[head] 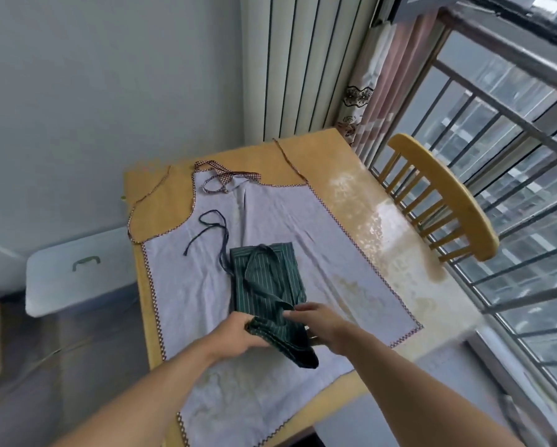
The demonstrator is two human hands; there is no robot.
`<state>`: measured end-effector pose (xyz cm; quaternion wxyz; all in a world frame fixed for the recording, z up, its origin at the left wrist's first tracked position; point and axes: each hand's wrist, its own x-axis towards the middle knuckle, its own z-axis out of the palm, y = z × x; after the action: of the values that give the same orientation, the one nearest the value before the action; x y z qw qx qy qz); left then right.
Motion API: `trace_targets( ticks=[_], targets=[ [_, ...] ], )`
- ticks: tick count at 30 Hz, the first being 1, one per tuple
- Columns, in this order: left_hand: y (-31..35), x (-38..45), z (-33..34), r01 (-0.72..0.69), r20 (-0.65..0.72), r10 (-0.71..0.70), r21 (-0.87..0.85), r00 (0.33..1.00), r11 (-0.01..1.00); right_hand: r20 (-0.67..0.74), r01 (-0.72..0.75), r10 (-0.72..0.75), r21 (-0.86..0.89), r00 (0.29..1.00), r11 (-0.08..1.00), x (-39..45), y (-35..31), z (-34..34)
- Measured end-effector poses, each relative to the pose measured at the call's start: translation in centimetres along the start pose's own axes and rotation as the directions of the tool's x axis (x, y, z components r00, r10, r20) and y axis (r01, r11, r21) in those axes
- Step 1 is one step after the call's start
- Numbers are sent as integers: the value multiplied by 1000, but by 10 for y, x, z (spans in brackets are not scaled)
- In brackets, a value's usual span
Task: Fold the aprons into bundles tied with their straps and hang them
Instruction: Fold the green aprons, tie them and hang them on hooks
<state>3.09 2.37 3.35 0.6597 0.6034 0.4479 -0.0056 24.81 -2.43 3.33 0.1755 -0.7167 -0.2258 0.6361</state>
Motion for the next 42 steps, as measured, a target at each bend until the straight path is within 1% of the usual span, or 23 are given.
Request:
trace_targets(
  ticks=[1,3,5,7,8,9,10,11,12,14,16,17,18,22,24,25,27,29,31,33,34,38,42],
  targets=[
    [-5,0,2,9,-18,-9,-4,1000,1000,-52,-12,11,-17,999,1000,4,5,6],
    [-16,3,3,33,-34,-32,31,999,999,-128,-46,28,-137,991,990,12,11,20],
    [-23,5,4,36,-15,-35,90,999,995,-146,-82,43,-273,988,958,16,14,34],
    [-28,6,7,37,7,-37,103,999,994,-172,-86,30,-329,985,941,21,16,42],
    [-30,6,10,41,5,-42,103,999,994,-188,-66,6,-313,982,947,21,17,45],
    [-33,6,12,46,-3,-46,102,999,994,-207,-26,-27,-246,978,969,21,20,47],
    [-36,5,13,53,-8,-52,104,999,993,-233,26,-51,-108,971,994,18,23,50],
    [-38,5,14,56,-10,-55,105,998,993,-273,81,-58,73,960,994,15,26,50],
    [-40,5,16,63,-3,-63,114,998,992,-328,119,-27,263,944,957,11,31,49],
    [-40,7,18,82,7,-84,119,996,989,-425,119,154,551,892,826,6,41,38],
    [-39,10,17,111,24,-116,150,993,982,-454,90,364,716,813,692,5,59,22],
    [-38,12,19,112,39,-121,173,992,979,-468,85,433,749,770,657,2,72,13],
    [-38,13,18,122,40,-132,189,991,974,-472,62,474,755,743,653,2,83,4],
    [-37,17,17,121,47,-134,213,990,969,-519,-89,574,688,634,720,-11,113,-20],
    [-36,18,18,109,44,-121,216,992,970,-546,-130,576,648,608,751,-17,118,-27],
    [-37,20,19,105,37,-115,204,993,973,-568,-114,552,627,610,771,-16,119,-30],
    [-38,21,18,114,17,-119,181,993,977,-621,-9,451,581,641,814,-15,112,-32],
    [-37,21,15,126,-6,-126,149,992,981,-668,135,294,511,683,849,-18,92,-31],
    [-37,20,13,122,-25,-120,121,992,985,-715,229,117,369,690,901,-24,60,-33],
    [-40,21,12,113,-33,-110,106,993,988,-712,290,-22,258,702,922,-26,28,-35],
    [-38,19,12,109,-39,-105,117,994,987,-695,299,-67,219,716,929,-25,15,-37],
    [-26,20,12,74,-90,-65,96,994,993,-633,332,-134,206,763,920,-20,-25,-42],
    [-8,40,-6,20,-248,-24,-20,968,1000,-623,457,-236,219,746,862,-15,-80,-48]
  ],
)
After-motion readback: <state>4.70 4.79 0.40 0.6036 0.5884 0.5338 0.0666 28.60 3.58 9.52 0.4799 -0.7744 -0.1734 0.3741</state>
